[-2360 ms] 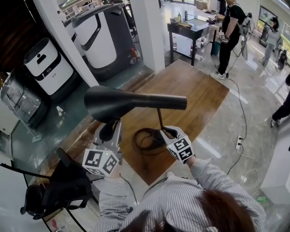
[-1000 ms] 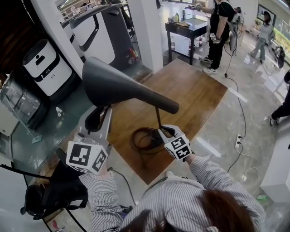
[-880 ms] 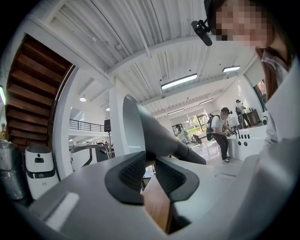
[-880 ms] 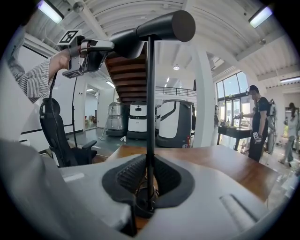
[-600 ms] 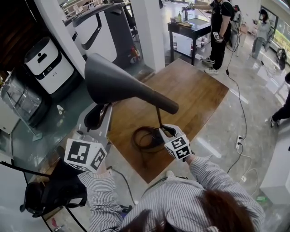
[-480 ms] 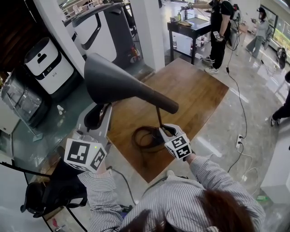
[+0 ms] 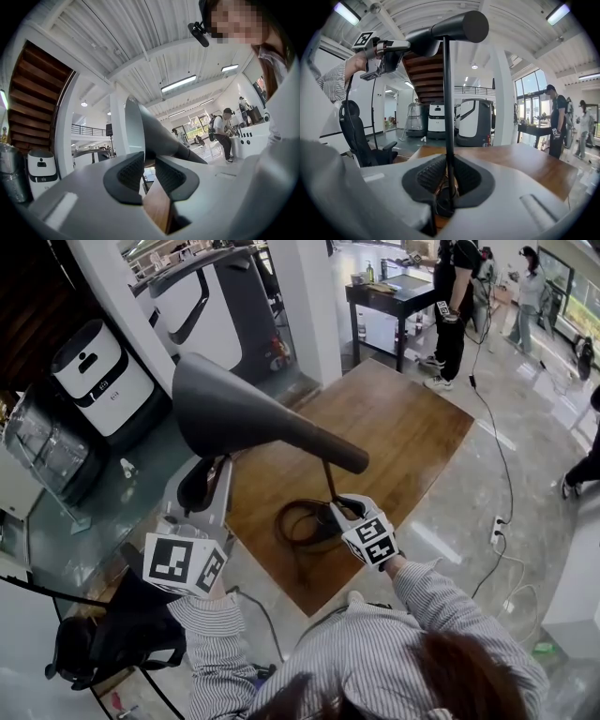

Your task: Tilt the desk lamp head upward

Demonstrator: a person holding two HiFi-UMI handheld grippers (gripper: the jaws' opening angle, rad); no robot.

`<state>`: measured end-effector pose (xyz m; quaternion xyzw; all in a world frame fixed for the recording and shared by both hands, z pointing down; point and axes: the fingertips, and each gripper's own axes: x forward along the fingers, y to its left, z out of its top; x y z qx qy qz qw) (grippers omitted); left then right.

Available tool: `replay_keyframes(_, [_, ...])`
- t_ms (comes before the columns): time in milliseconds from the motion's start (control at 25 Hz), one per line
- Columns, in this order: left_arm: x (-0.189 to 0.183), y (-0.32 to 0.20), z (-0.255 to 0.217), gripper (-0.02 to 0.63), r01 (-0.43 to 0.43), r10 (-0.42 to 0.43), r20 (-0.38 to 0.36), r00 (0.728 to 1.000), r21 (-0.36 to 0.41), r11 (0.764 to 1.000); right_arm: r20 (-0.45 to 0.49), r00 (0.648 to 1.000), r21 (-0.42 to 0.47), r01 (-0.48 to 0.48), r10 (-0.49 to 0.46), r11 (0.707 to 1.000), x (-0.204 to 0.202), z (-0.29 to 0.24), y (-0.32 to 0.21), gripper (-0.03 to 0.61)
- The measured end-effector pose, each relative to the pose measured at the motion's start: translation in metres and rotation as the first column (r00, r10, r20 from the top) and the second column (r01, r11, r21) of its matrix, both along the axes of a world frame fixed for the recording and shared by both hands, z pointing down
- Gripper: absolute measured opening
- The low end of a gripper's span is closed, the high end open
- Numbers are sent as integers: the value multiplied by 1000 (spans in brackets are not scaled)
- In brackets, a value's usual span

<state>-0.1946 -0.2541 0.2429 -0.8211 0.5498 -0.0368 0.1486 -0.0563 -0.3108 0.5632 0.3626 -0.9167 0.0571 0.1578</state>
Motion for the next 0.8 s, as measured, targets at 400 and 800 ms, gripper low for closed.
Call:
replay_keyframes(400, [-9, -3, 19, 100, -23, 18, -150, 988, -29, 999, 22, 1000, 22, -21, 20, 1000, 19, -19, 5, 49])
replay_keyframes(800, [43, 12, 119, 43, -232, 155, -327, 932, -209, 950, 121, 991, 154, 31, -50, 988, 26, -90, 62, 29])
